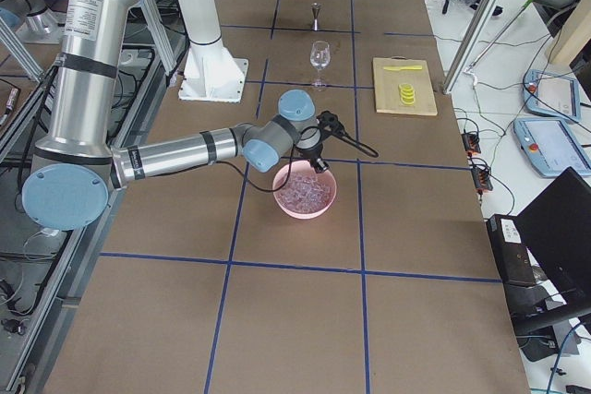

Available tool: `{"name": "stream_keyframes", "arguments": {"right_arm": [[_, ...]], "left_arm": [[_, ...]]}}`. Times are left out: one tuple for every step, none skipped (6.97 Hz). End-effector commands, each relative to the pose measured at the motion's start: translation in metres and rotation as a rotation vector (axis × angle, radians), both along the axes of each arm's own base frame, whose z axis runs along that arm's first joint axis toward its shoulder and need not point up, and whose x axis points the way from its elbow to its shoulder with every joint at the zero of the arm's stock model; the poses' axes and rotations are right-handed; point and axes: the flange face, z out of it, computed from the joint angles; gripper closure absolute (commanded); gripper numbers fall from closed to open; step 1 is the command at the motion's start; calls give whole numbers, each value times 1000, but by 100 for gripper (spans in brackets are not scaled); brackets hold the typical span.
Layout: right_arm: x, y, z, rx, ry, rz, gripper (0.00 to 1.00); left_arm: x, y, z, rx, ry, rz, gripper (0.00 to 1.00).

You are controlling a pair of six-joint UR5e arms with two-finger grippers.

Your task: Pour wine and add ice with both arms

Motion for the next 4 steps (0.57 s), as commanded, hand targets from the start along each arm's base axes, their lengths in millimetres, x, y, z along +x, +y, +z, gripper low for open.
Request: {"name": "stream_keyframes", "arguments": {"right_arm": [[-28, -13, -92, -133, -82, 94, 100], [-59, -5, -134, -212, -157, 139, 100], [-98, 3, -172, -275, -216, 165, 100], [-138, 10, -212, -328, -221, 208, 100]], "left_arm": [[1, 3, 5, -15, -5, 1, 0], [0, 4, 10, -26, -7, 1, 0], [0, 4, 9, -24, -7, 1, 0], [1, 4, 9, -24, -7, 3, 0]]}}
